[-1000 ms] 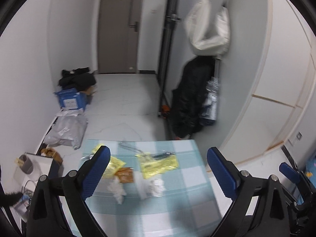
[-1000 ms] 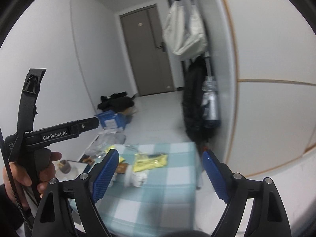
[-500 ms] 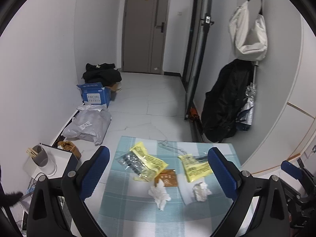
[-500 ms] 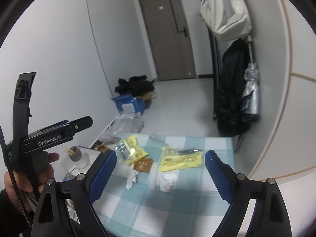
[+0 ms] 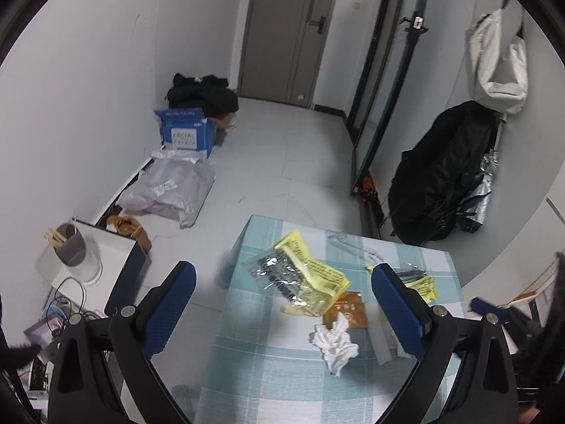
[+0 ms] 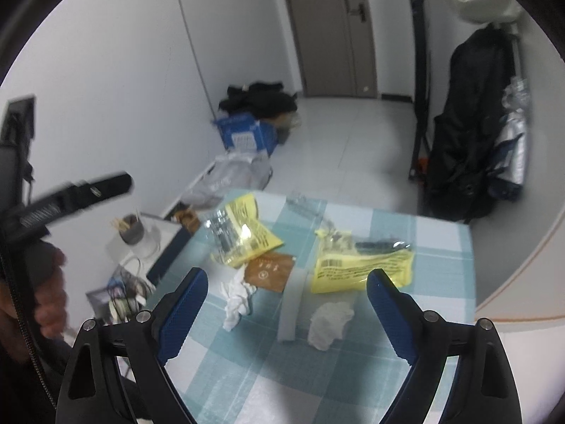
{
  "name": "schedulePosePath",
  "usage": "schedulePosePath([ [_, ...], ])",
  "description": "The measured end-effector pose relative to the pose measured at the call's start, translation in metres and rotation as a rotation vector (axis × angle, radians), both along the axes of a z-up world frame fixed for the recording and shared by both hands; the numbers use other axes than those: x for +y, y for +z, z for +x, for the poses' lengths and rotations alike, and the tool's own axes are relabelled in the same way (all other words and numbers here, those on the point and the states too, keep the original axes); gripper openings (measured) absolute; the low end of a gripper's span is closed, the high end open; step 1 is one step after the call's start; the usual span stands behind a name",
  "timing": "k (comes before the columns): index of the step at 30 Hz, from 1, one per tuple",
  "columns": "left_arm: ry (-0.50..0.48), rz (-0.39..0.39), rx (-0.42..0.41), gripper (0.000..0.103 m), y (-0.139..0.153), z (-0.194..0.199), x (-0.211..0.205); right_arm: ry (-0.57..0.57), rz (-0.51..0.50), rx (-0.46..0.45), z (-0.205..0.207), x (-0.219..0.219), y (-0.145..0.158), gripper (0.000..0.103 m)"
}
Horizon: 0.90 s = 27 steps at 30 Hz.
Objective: Collect trash
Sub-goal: 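Close the left gripper on a white tissue while the right gripper grasps a white foam block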
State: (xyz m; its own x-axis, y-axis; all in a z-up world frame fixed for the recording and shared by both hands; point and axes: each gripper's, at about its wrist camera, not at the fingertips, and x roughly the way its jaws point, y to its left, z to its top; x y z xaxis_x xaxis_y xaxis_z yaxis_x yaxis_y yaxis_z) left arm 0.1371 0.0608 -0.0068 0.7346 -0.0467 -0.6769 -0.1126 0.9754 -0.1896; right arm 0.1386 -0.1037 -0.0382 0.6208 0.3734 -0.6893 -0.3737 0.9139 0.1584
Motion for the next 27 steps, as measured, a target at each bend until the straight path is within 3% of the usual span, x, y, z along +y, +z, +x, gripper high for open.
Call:
schedulePosePath([
  [5,0.014,-0.014,0.037,0.098,-0.006,0.007,0.014,0.053,-0.04,0.129,0.034,0.022,-0.041,0.09],
  [7,0.021,-0.007,0.043,0.098,-0.007,0.009,0.017,0.078,-0.058,0.171,0.044,0.03,-0.056,0.073],
  [12,0.026,-0.003,0.078,0.098,-0.015,0.015,0.023,0.125,-0.093,0.24,0.056,0.04,-0.087,0.069],
  [17,0.041,-0.009,0.12,0.098,-0.025,0.021,0.024,0.147,-0.119,0.271,0.059,0.043,-0.106,0.058],
  [18,0.044,-0.004,0.124,0.098,-0.026,0.022,0.024,0.149,-0.125,0.277,0.061,0.043,-0.109,0.05],
  [27,0.037,0.001,0.179,0.098,-0.038,0.028,0.022,0.163,-0.197,0.231,0.058,0.047,-0.111,0.023],
])
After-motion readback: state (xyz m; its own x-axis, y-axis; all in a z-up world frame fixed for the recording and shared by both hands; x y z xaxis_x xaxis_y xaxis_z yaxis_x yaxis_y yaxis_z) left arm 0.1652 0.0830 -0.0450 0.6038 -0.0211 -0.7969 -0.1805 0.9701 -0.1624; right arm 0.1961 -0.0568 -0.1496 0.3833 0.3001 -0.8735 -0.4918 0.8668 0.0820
